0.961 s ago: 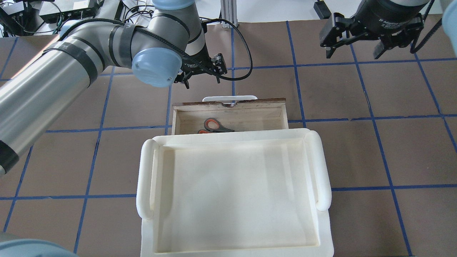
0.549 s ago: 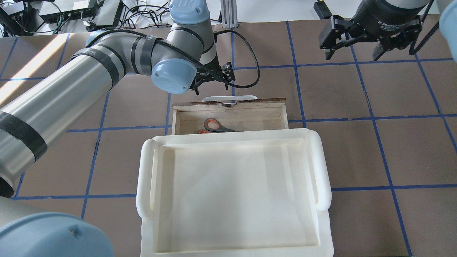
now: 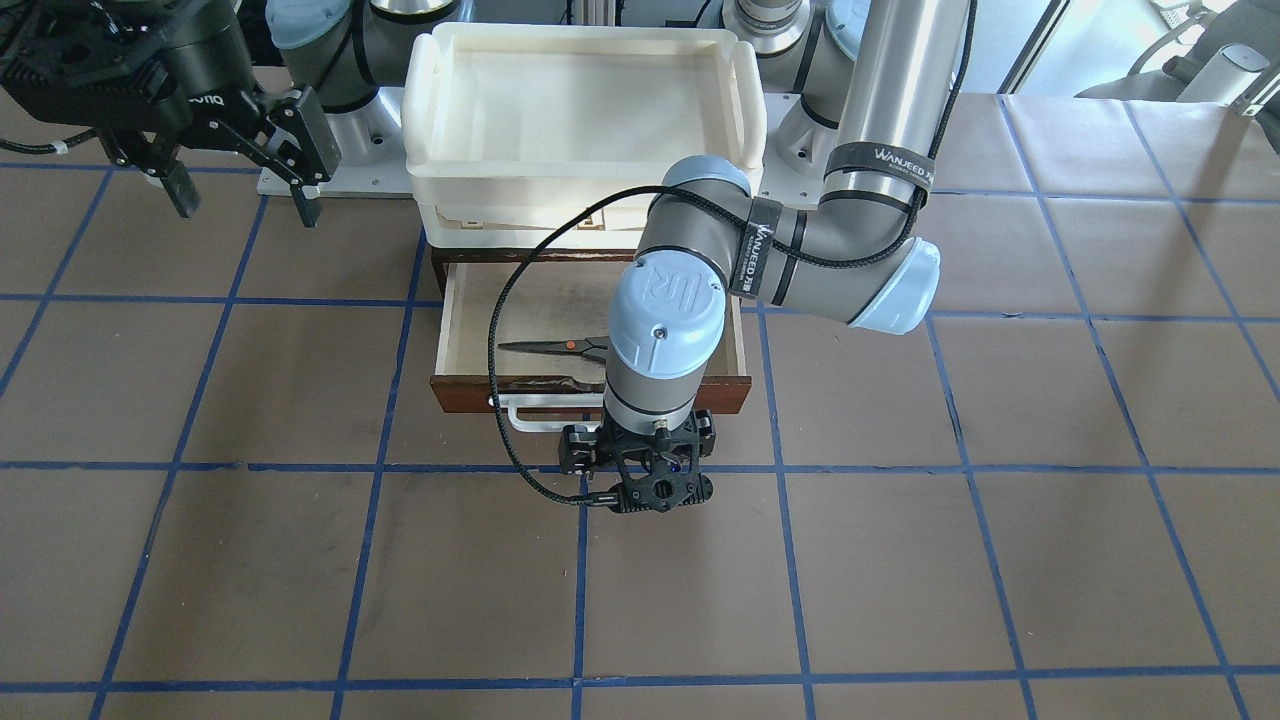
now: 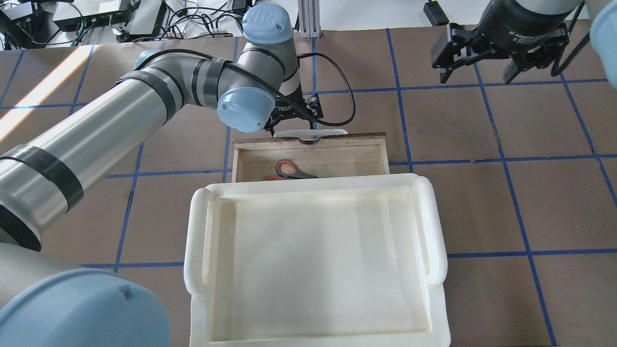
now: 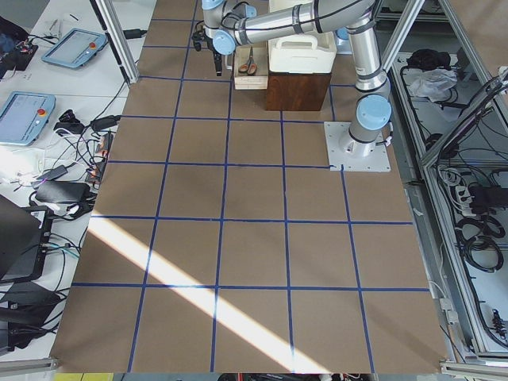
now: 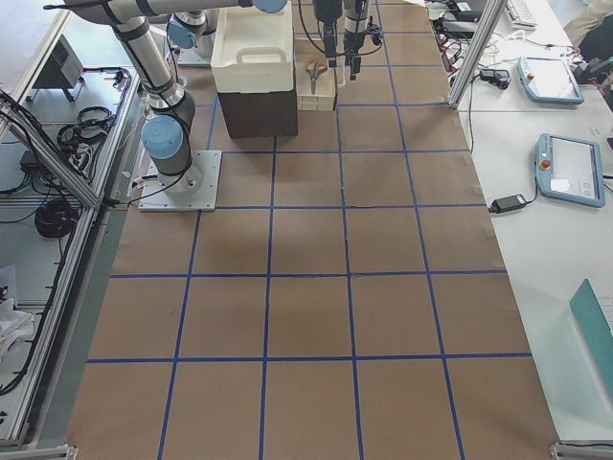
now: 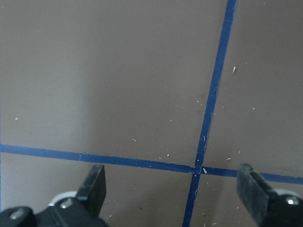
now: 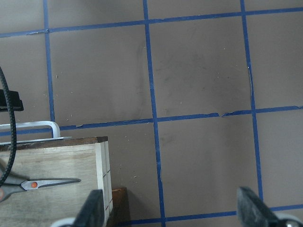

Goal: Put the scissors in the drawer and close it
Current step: 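Reach the left gripper over to the drawer's front edge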

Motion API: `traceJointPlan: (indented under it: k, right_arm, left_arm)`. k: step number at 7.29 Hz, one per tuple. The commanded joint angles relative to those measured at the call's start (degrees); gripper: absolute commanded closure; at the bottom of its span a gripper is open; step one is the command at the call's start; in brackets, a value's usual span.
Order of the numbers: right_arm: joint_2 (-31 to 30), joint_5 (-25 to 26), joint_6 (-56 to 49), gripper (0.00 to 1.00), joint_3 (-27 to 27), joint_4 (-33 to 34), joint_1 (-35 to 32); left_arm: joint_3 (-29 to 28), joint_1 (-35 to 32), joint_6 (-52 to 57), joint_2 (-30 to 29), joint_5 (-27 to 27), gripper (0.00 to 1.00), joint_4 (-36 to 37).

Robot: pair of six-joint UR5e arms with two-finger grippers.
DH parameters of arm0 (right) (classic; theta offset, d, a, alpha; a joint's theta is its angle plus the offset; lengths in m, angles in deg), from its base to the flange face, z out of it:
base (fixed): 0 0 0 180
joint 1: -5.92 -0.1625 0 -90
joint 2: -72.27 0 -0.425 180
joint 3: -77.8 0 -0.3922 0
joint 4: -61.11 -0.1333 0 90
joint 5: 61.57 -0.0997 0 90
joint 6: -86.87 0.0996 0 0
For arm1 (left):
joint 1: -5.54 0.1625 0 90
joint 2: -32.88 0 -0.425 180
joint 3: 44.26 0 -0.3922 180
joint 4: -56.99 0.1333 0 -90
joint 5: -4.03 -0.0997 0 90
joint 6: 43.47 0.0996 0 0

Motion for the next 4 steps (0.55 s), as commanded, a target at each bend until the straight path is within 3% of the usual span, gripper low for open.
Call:
traceJointPlan:
  k: [1,4]
  right_arm:
    - [0.0,-0.3,-0.1,0.0,0.0,0.2,0.0]
    - [-0.1,-0.3,-0.1,0.0,0.0,0.2,0.0]
  left_arm:
    - [0.0,-0.2,-1.1,0.2,0.8,0.0,-1.6]
    - [0.0,-0.3,-1.2,1.4,1.1,0.0,-5.9]
